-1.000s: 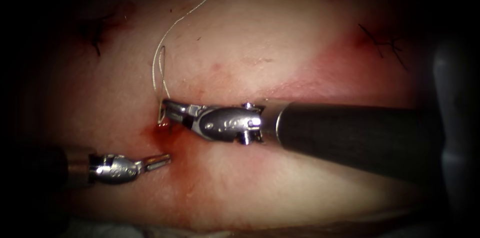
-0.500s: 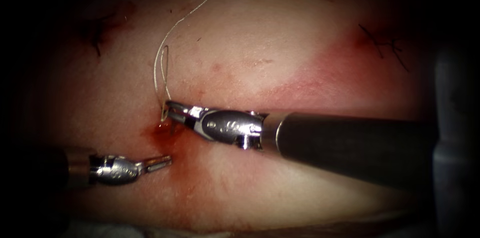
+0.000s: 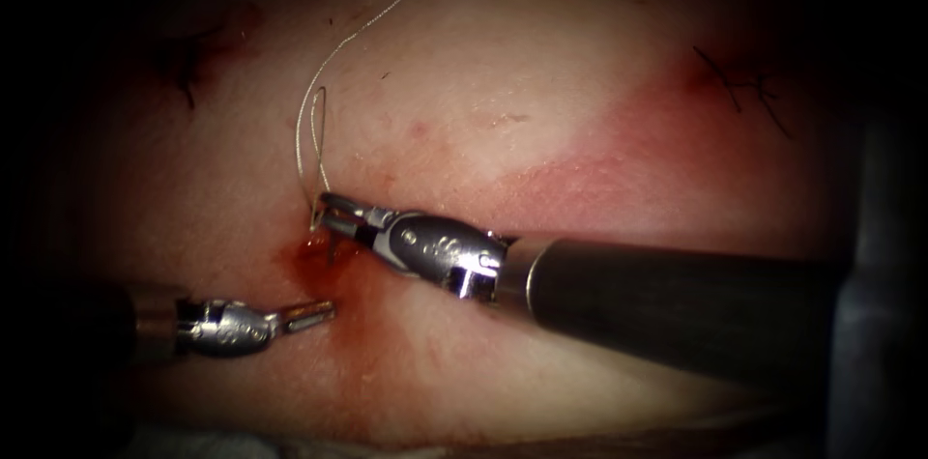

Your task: Wound Closure

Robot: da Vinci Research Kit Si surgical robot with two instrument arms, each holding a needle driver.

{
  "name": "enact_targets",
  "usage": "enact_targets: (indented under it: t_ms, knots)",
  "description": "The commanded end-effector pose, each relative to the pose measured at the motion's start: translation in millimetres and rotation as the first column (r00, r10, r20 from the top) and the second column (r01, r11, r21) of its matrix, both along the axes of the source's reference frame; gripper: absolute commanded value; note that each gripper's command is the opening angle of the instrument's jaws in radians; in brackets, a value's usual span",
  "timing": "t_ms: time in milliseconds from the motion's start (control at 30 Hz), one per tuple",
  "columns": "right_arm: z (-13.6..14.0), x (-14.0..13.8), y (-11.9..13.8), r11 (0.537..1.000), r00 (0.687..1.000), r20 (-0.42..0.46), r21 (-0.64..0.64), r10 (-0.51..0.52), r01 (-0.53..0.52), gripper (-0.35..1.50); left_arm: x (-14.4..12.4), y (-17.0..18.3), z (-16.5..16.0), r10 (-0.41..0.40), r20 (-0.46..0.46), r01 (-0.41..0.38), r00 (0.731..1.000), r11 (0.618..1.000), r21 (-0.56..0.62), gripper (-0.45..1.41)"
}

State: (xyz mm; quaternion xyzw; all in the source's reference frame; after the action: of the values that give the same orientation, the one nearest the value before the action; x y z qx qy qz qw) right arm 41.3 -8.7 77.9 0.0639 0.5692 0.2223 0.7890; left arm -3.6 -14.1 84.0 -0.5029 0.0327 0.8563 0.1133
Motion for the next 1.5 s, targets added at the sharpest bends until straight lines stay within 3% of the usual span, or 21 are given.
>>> enact_targets:
  t_ms: [33, 300, 567, 667, 767, 1333, 1500]
  knots:
    - [0.5, 0.8, -0.6, 1.0, 1.0, -0.009, 0.028, -0.011, 0.012, -0.35, -0.5, -0.7, 0.6, 0.002, -0.002, -0.002, 1.0, 1.0, 0.004, -0.3]
    - [-0.1, 1.2, 0.2, 0.984, 0.997, -0.043, 0.161, -0.068, 0.074, -0.35, -0.3, -0.8, 1.3, 0.011, -0.011, -0.011, 1.0, 1.0, -0.003, -0.3]
    - [0.6, 1.9, -0.5, 0.917, 0.998, -0.037, 0.395, -0.056, 0.066, -0.35, -0.2, -0.8, 1.3, 0.015, -0.016, -0.015, 1.0, 1.0, -0.008, -0.32]
    - [0.6, 1.9, -0.5, 0.902, 0.998, -0.032, 0.427, -0.05, 0.059, -0.35, -0.2, -0.8, 1.3, 0.015, -0.016, -0.015, 1.0, 1.0, -0.008, -0.32]
    - [0.7, 1.9, -0.6, 0.857, 0.999, -0.03, 0.514, -0.031, 0.042, -0.35, -0.2, -0.8, 1.2, 0.014, -0.016, -0.014, 1.0, 1.0, -0.008, -0.32]
    - [0.9, 2.4, -1.9, 0.673, 0.999, 0.002, 0.739, -0.035, 0.022, -0.35, -0.4, -0.8, 1.3, 0.016, -0.018, -0.016, 1.0, 1.0, -0.013, -0.33]
    - [0.9, 2.3, -2.0, 0.586, 0.999, 0.042, 0.81, -0.02, -0.022, -0.35, -0.4, -0.7, 1.2, 0.016, -0.018, -0.016, 1.0, 1.0, -0.012, -0.33]
